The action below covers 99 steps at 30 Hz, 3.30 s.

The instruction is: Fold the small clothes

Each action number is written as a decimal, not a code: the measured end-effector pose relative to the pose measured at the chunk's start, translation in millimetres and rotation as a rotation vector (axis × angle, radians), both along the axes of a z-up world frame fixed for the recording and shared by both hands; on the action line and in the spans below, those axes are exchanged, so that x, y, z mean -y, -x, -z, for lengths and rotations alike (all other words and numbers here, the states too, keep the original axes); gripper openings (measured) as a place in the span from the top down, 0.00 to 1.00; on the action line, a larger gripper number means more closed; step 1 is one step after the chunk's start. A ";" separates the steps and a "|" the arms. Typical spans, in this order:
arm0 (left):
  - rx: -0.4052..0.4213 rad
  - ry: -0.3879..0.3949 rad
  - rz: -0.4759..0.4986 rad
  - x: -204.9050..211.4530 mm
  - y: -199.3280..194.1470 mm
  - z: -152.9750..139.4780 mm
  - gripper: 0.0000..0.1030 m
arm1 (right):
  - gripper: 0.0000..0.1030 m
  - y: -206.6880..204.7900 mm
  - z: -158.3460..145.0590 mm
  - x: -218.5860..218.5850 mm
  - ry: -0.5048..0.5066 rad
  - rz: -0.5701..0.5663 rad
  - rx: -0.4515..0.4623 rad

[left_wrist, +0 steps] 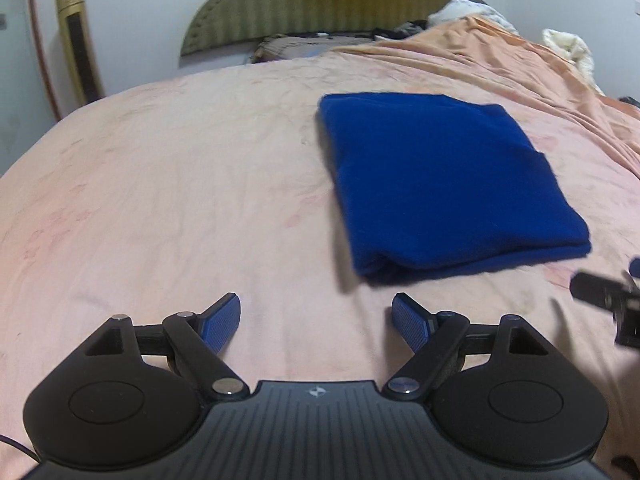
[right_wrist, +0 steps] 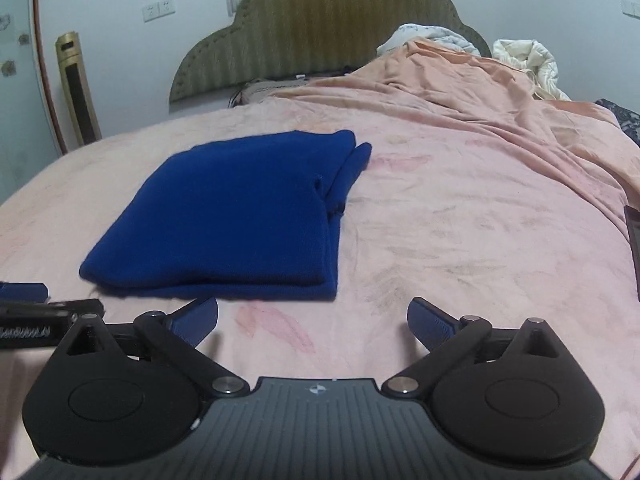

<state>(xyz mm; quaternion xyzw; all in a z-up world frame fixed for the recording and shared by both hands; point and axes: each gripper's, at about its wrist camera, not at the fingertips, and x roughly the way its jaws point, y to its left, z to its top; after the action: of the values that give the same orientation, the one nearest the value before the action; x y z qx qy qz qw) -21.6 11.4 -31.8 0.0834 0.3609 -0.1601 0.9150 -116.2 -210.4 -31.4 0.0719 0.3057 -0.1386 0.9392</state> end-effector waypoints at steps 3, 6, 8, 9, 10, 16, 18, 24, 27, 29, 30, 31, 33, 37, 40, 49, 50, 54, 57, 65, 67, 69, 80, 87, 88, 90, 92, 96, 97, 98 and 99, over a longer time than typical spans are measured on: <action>0.029 -0.036 -0.017 -1.9 2.3 0.7 0.19 | 0.01 -3.0 3.3 -5.5 0.006 -0.001 -0.027; 0.035 -0.052 -0.021 -4.5 4.8 1.0 0.19 | 0.01 -1.2 3.3 -12.7 0.009 0.004 -0.029; 0.031 -0.047 -0.021 -6.7 4.9 1.9 0.19 | 0.01 -1.4 3.1 -16.1 0.023 0.002 -0.029; 0.029 -0.046 -0.020 -7.1 5.6 2.2 0.19 | 0.00 -1.3 2.7 -17.7 0.032 0.002 -0.029; 0.029 -0.045 -0.019 -7.5 6.0 3.1 0.19 | 0.00 -1.2 2.6 -19.2 0.040 0.003 -0.029; 0.039 -0.039 -0.023 -7.4 7.3 8.0 0.17 | 0.00 -4.1 2.2 -19.4 0.072 0.019 -0.021; 0.043 -0.036 -0.025 -8.3 7.8 9.8 0.15 | 0.00 -6.3 6.4 -16.4 0.069 0.028 -0.022; 0.052 -0.027 -0.029 -11.4 7.9 13.5 0.10 | 0.00 -7.8 18.3 -14.2 0.051 0.029 -0.043; 0.064 -0.030 -0.035 -11.2 9.0 15.1 0.07 | 0.00 -8.9 20.0 -15.2 0.055 0.025 -0.051; 0.068 -0.028 -0.036 -11.6 9.8 15.9 0.07 | 0.00 -9.3 20.9 -15.6 0.057 0.024 -0.055; 0.068 -0.026 -0.036 -12.0 9.7 15.9 0.07 | 0.00 -9.3 21.0 -16.1 0.060 0.024 -0.055; 0.066 -0.024 -0.036 -12.3 9.2 15.9 0.07 | 0.00 -9.2 21.1 -16.3 0.061 0.025 -0.056; 0.060 -0.019 -0.035 -13.2 7.3 15.6 0.07 | 0.00 -9.0 21.2 -16.0 0.059 0.025 -0.055; 0.046 -0.012 -0.028 -15.1 5.8 14.7 0.07 | 0.00 -9.3 21.1 -15.8 0.056 0.027 -0.056; 0.034 -0.020 -0.020 -14.3 5.8 12.5 0.07 | 0.00 -8.7 20.9 -15.4 0.052 0.027 -0.056; -0.014 -0.019 0.005 -13.2 10.6 -0.9 0.07 | 0.00 5.4 2.8 -25.2 -0.073 0.029 -0.058; -0.014 -0.018 0.004 -13.1 11.7 -2.2 0.07 | 0.00 8.0 -0.4 -26.0 -0.089 0.022 -0.049; -0.012 -0.015 0.001 -12.7 12.7 -6.1 0.07 | 0.00 14.5 -10.4 -28.1 -0.111 0.020 -0.029; -0.003 -0.037 -0.003 -11.3 12.3 -6.5 0.07 | 0.00 13.2 -12.0 -29.1 -0.080 0.032 -0.047; -0.007 -0.038 -0.017 -12.6 9.8 -7.4 0.07 | 0.00 11.9 -14.3 -36.7 0.010 0.023 -0.062; -0.014 -0.041 -0.018 -13.0 9.5 -6.6 0.07 | 0.00 10.4 -14.5 -41.3 0.036 0.002 -0.070; -0.021 -0.037 -0.013 -13.6 9.1 -6.3 0.07 | 0.00 8.7 -14.6 -45.2 0.053 -0.011 -0.082; -0.008 -0.049 -0.022 -14.7 15.0 -10.3 0.07 | 0.00 11.4 -16.8 -49.4 0.042 -0.038 -0.081; -0.011 -0.053 -0.027 -14.8 17.1 -12.7 0.07 | 0.00 12.7 -16.8 -53.7 0.095 -0.034 -0.086; -0.015 -0.053 -0.027 -14.8 17.2 -12.6 0.07 | 0.00 13.1 -16.7 -53.5 0.091 -0.036 -0.084; -0.019 -0.053 -0.025 -15.3 17.2 -12.0 0.07 | 0.00 13.9 -16.4 -53.1 0.086 -0.037 -0.084; -0.016 -0.057 -0.025 -15.1 17.8 -12.3 0.07 | 0.00 13.7 -16.5 -53.4 0.087 -0.036 -0.084; -0.006 -0.066 -0.024 -14.4 19.6 -12.7 0.07 | 0.00 15.2 -17.8 -51.3 0.078 -0.029 -0.077; -0.006 -0.066 -0.024 -13.9 19.5 -12.9 0.07 | 0.00 15.5 -18.1 -51.0 0.075 -0.026 -0.075; -0.006 -0.067 -0.024 -13.8 19.5 -12.9 0.07 | 0.00 15.9 -18.3 -50.4 0.071 -0.025 -0.074; -0.005 -0.069 -0.024 -13.5 19.9 -12.9 0.07 | 0.00 15.8 -18.3 -50.1 0.068 -0.025 -0.073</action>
<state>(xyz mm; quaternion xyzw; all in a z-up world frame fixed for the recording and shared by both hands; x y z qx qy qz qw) -41.5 24.9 -18.9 0.1103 0.3696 -0.1368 0.9124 -132.0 -160.3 -13.1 0.0309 0.3358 -0.1398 0.9310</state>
